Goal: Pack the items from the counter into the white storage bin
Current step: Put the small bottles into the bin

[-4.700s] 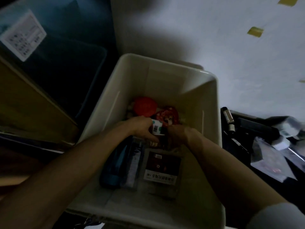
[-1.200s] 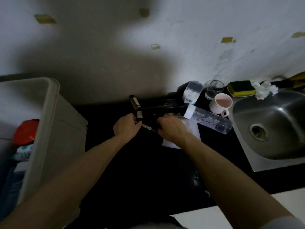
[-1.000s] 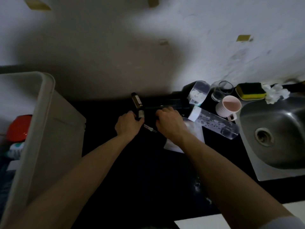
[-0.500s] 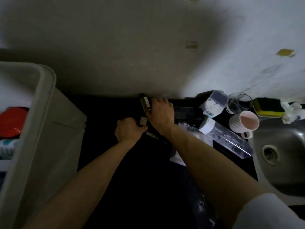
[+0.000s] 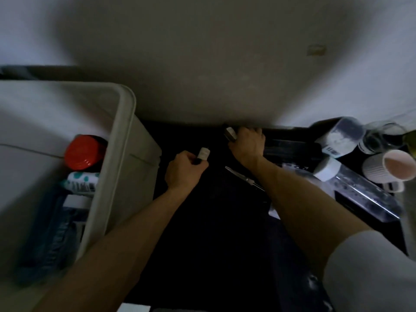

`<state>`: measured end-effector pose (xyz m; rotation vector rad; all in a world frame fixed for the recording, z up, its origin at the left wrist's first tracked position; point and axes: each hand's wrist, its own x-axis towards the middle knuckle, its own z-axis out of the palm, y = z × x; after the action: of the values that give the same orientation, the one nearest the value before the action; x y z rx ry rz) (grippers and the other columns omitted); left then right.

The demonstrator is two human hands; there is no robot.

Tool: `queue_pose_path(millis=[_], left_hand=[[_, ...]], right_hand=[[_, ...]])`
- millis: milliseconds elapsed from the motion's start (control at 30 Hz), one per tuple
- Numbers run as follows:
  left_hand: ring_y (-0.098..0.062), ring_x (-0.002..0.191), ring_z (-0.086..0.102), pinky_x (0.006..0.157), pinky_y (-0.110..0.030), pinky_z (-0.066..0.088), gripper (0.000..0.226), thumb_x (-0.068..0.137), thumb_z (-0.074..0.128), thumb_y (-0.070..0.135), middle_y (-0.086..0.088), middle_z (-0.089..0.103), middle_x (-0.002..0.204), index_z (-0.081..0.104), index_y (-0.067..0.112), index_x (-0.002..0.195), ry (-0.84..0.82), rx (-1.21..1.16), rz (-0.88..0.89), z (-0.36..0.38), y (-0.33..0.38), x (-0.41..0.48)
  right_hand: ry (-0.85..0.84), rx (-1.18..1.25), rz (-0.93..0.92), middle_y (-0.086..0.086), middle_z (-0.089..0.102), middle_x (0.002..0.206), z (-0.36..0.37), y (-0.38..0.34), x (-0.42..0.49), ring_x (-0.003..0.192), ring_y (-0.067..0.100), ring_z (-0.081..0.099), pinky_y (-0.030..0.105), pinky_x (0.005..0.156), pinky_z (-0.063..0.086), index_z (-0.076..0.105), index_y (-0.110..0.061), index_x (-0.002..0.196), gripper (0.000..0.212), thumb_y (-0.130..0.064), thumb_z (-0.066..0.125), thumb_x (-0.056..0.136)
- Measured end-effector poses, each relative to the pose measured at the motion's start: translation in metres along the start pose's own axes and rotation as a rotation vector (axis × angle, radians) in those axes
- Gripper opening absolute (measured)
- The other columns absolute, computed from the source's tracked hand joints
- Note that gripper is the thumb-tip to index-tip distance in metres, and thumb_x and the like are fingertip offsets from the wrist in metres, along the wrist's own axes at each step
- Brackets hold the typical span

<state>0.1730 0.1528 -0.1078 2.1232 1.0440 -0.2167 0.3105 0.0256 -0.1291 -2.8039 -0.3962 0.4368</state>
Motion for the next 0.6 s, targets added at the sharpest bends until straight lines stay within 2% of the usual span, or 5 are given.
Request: queue_pose_path(millis=[133, 267, 467, 533, 600], left_hand=[[-0.013, 0.081, 0.064, 0.071, -0.035, 0.058, 0.049, 0.077, 0.067, 0.061, 0.004, 0.069, 0.095, 0.065, 0.021, 0.105, 0.013, -0.023, 0.048, -0.012, 0.015, -0.007], [-0.006, 0.073, 0.064, 0.064, -0.029, 0.057, 0.052, 0.076, 0.064, 0.071, 0.01, 0.068, 0.084, 0.067, 0.022, 0.093, 0.024, -0.099, 0.128, -0.03, 0.036, -0.023], [0.002, 0.079, 0.06, 0.057, -0.001, 0.039, 0.026, 0.084, 0.071, 0.043, 0.017, 0.065, 0.09, 0.07, 0.026, 0.103, 0.104, -0.177, 0.355, -0.06, 0.057, -0.049], [0.002, 0.078, 0.06, 0.06, -0.002, 0.04, 0.025, 0.083, 0.071, 0.038, 0.017, 0.065, 0.091, 0.071, 0.025, 0.104, 0.156, -0.183, 0.434, -0.074, 0.065, -0.058], [-0.004, 0.083, 0.063, 0.068, -0.012, 0.047, 0.025, 0.084, 0.072, 0.035, 0.012, 0.068, 0.094, 0.071, 0.023, 0.105, 0.208, -0.208, 0.509, -0.09, 0.073, -0.067]], right_hand=[[0.033, 0.14, -0.049, 0.017, 0.068, 0.109, -0.014, -0.003, -0.011, 0.103, 0.036, 0.061, 0.039, 0.086, 0.05, 0.068, -0.009, 0.104, 0.029, -0.028, 0.067, 0.082], [0.04, 0.318, -0.048, 0.014, 0.066, 0.11, -0.038, -0.003, -0.025, 0.094, 0.032, 0.066, 0.03, 0.07, 0.049, 0.062, -0.01, 0.116, 0.037, -0.024, 0.069, 0.083], [0.174, 0.414, -0.048, 0.012, 0.061, 0.116, -0.08, -0.008, -0.051, 0.101, 0.029, 0.063, 0.031, 0.078, 0.049, 0.057, -0.011, 0.124, 0.045, -0.025, 0.069, 0.083], [0.218, 0.422, -0.038, 0.012, 0.059, 0.121, -0.093, -0.014, -0.063, 0.106, 0.03, 0.061, 0.034, 0.084, 0.048, 0.055, -0.01, 0.13, 0.049, -0.026, 0.066, 0.086], [0.268, 0.449, -0.014, 0.013, 0.056, 0.128, -0.103, -0.024, -0.077, 0.111, 0.03, 0.059, 0.037, 0.091, 0.047, 0.05, -0.008, 0.138, 0.054, -0.027, 0.064, 0.089]])
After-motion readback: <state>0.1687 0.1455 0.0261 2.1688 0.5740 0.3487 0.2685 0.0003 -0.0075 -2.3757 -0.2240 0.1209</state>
